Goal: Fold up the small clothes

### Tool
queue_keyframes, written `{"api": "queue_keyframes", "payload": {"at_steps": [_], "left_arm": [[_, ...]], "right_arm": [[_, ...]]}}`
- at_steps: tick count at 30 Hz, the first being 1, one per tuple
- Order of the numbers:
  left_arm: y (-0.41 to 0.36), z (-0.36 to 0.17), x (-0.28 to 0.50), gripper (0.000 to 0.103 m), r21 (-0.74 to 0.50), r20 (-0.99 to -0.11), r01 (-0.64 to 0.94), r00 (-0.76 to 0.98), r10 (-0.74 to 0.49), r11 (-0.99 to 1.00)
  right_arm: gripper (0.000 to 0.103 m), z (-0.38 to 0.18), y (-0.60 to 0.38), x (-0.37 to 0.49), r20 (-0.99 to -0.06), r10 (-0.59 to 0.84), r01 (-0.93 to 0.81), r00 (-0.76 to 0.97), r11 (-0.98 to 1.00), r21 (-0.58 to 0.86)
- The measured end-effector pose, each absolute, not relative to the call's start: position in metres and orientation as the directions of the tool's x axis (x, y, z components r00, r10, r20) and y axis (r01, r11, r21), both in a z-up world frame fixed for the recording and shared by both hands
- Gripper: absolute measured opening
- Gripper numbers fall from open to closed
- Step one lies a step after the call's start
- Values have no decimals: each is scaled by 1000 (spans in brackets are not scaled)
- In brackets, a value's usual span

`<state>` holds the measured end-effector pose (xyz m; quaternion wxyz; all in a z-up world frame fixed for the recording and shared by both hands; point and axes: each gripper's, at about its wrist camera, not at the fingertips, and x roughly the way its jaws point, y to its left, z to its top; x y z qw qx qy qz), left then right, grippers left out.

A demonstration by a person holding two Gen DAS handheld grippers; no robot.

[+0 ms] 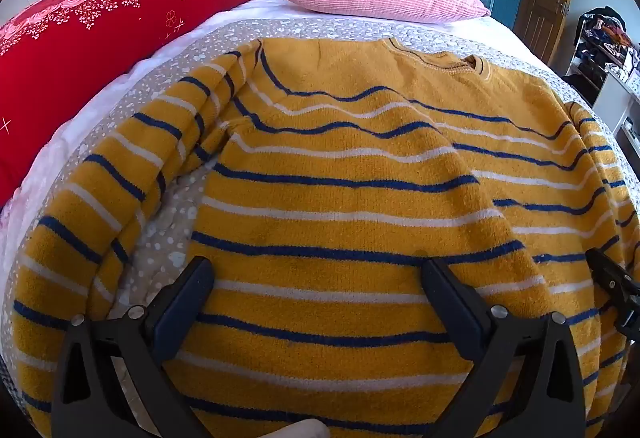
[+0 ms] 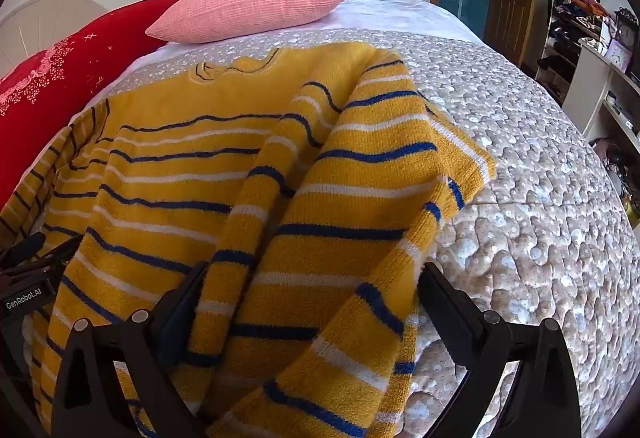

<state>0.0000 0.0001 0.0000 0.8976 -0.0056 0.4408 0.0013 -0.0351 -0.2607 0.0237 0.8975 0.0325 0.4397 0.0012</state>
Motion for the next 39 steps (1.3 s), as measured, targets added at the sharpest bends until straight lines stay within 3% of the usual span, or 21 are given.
{"api": "queue_keyframes", "payload": {"at_steps": [18, 22, 29, 34, 39], "left_arm": [[-6, 1, -3, 103, 29, -781, -14, 623, 32, 999], [-10, 18, -10, 103, 86, -768, -10, 636, 73, 996], [4, 58, 3, 103, 38, -734, -11, 678, 35, 999], [-5, 44, 32, 103, 86, -753, -9, 654, 71, 996], [-20, 23, 45, 103, 91, -786, 33, 616, 51, 995]], "right_arm": [[102, 23, -261, -35, -787, 44, 26, 615, 997, 77], [102, 29, -267, -35, -783, 81, 12, 616, 994, 112], [101, 75, -315, -54, -713, 113, 36, 692, 981, 191], [101, 56, -359, -41, -771, -11, 148, 637, 983, 109], [101, 37, -381, -31, -802, -12, 192, 597, 973, 128]]}}
